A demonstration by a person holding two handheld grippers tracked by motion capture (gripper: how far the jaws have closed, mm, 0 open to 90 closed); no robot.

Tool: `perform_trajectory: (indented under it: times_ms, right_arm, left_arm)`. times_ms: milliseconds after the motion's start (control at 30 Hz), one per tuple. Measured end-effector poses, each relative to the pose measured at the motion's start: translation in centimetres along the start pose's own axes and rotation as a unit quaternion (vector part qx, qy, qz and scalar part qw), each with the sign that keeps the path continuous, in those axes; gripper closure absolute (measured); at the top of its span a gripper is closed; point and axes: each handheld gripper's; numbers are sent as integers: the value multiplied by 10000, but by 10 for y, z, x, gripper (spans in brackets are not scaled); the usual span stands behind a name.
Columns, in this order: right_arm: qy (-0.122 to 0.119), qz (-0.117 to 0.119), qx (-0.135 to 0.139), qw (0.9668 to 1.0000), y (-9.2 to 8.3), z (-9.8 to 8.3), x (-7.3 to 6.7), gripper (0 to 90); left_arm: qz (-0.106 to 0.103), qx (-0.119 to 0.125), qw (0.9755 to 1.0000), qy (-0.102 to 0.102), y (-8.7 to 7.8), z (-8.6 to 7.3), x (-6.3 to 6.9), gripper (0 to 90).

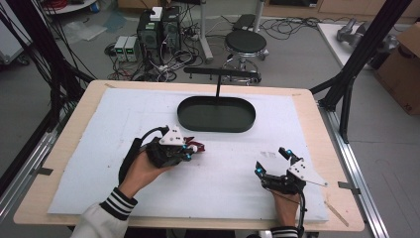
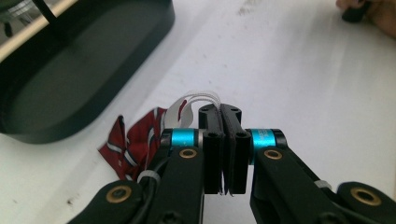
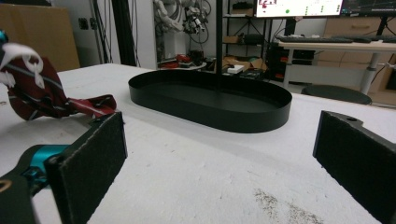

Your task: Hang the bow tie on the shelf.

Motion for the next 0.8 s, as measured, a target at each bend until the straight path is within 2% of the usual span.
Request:
perform_trajectory:
  times_ms: [200, 367, 800]
  right_arm:
    - [7, -1, -2, 10000, 0, 0, 0, 18]
    - [-5, -3, -2, 10000, 0, 0, 0, 18]
    - [-3, 0, 7, 10000, 0, 0, 0, 18]
  left_arm:
    - [109, 267, 9996, -37, -10, 10, -6, 873]
    - [243, 553, 9981, -120, -21, 26, -17, 873]
    - [446, 689, 9966, 16, -26, 56, -29, 874]
Point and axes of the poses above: each handheld gripper's, and its own axes: y roughly forward along the jaws, z roughly out of its top, x roughly to its right, and after that the axes turned 5 degrees about -z, right-handed
